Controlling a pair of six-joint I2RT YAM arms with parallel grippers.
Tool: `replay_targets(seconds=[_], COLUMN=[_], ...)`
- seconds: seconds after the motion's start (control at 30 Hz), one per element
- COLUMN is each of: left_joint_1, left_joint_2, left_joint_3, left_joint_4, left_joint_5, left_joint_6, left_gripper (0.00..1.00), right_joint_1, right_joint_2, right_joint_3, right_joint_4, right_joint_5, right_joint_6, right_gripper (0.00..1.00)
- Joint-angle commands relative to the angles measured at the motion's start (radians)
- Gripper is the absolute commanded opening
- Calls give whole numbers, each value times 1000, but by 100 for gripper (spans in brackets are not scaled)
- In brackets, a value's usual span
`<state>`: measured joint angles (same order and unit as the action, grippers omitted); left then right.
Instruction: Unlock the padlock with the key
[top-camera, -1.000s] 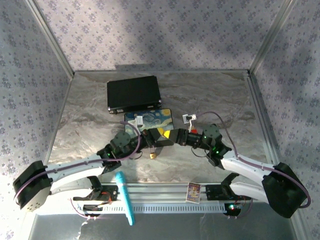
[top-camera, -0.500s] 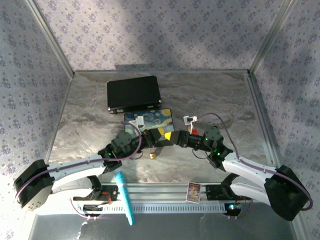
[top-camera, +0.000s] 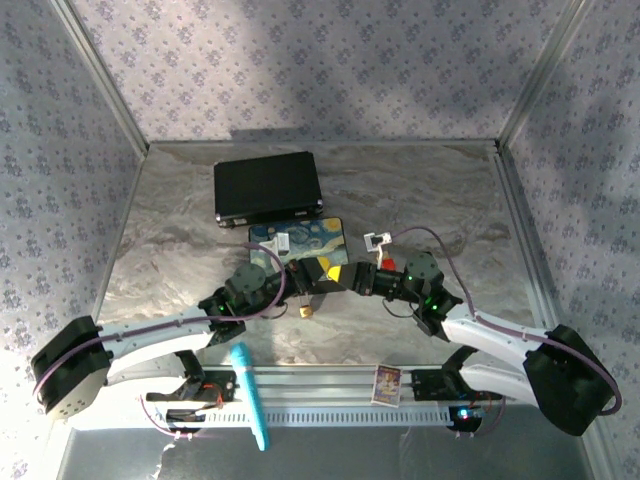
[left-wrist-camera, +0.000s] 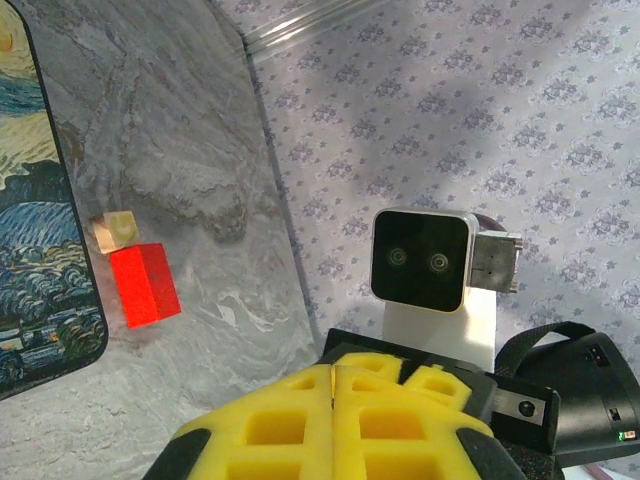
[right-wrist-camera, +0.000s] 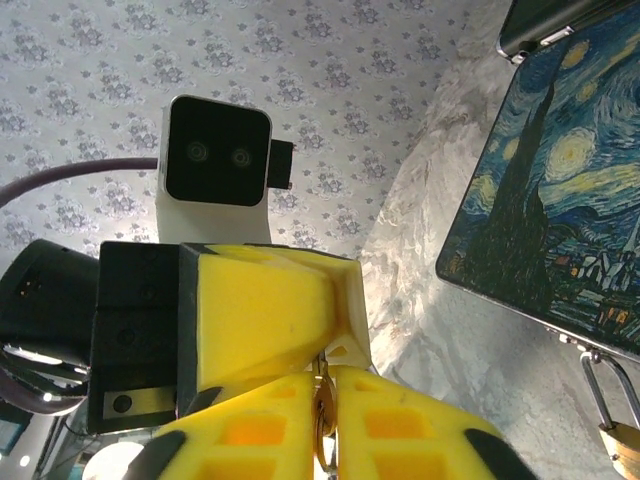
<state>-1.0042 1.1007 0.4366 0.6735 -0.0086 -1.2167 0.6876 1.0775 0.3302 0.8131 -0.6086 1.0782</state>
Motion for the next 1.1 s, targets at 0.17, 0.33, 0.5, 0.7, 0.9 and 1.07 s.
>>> replay_targets(seconds=[0.17, 0.33, 0.5, 0.7, 0.9, 1.07], left_joint_1=[-7, -4, 0, -1, -3, -27], left_joint_2=[3, -16, -115, -185, -189, -176], left_joint_3=[25, 19, 27, 131, -25, -66], left_joint_4=[3, -44, -246, -776, -659, -667], left_joint_5=[-2, -34, -130, -256, -222, -282], left_joint_6=[19, 24, 58, 75, 43, 81], left_gripper=[0, 35, 88, 93, 66, 65], right_joint_1=[-1, -15, -17, -10, 1, 32], right_joint_2=[-26, -67, -128, -170, -155, -118], right_joint_3=[-11, -15, -3, 55, 27, 42], right_joint_4=[30, -52, -216, -595, -641, -680], right_joint_5=[-4, 0, 12, 91, 119, 144], right_joint_6=[-2, -22, -79, -234, -255, -282], right_gripper=[0, 0, 0, 0, 0, 0])
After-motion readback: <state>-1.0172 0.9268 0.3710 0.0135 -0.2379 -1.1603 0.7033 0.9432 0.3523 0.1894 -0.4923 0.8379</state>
